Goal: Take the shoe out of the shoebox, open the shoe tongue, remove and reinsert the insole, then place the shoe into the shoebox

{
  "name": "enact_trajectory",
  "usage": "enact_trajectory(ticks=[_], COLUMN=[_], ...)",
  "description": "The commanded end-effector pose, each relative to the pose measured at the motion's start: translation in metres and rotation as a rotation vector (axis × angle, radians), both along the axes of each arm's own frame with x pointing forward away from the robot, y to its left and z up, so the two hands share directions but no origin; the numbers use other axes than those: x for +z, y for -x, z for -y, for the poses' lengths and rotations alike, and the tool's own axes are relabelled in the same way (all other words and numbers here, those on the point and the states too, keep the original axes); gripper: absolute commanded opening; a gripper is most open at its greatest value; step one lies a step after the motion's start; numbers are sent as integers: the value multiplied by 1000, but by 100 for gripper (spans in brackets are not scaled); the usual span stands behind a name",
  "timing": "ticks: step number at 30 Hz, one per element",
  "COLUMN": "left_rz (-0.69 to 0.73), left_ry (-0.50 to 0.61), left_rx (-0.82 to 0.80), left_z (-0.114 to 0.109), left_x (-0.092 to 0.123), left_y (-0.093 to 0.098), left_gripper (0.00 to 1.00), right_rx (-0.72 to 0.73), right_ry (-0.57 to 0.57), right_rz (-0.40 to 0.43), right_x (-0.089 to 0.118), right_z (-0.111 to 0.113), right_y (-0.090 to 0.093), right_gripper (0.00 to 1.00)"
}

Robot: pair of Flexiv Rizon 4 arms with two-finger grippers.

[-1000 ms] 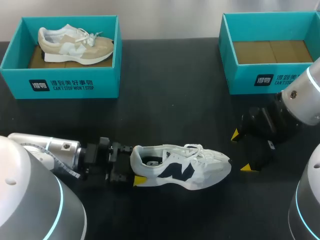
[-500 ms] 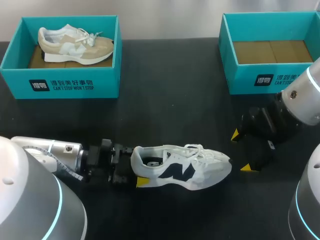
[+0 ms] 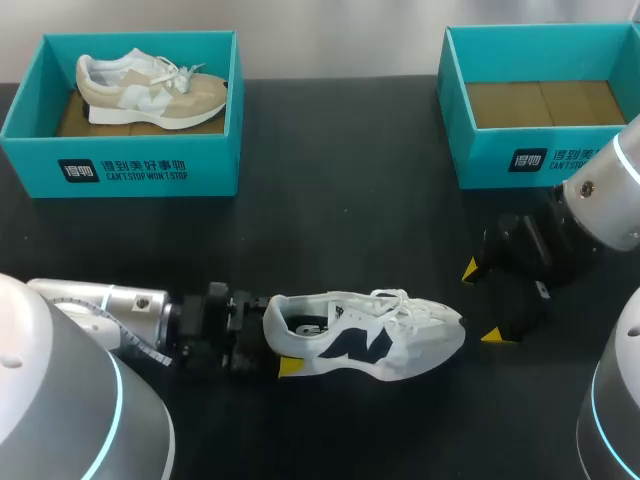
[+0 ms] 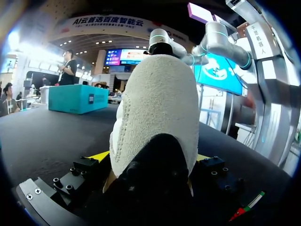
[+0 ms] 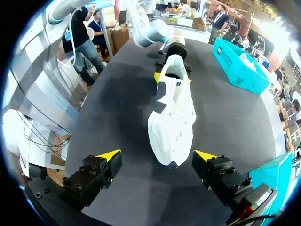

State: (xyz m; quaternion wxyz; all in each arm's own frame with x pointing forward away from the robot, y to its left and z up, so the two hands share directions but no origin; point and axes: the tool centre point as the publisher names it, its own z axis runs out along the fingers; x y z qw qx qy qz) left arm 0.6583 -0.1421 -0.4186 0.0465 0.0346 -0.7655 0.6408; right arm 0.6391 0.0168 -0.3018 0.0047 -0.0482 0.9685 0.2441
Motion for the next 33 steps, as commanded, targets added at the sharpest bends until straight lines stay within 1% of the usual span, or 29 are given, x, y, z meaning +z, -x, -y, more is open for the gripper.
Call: enact_trajectory(ticks=[1,6,17,32,33], left_rz=[14,22,28,30,30], left_ry=[-5,-5,8,16,16], left_rx=[18,23,9,-13,-13], left_z=[-2,-6,-5,4,4], left_x=[2,4,4,1,1], left_y=[2,-1,-3,-3,-3], left_gripper=[100,100,100,100,67], right_rx=[0,0,0,0,0], right_ry=[2,2,2,2,2], right_rz=[2,2,2,2,2], right_x=[-1,-1,-1,-1,-1], right_z=[-1,-1,-1,-1,-1], right_y=[1,1,1,1,1], right_gripper=[100,100,100,100,100])
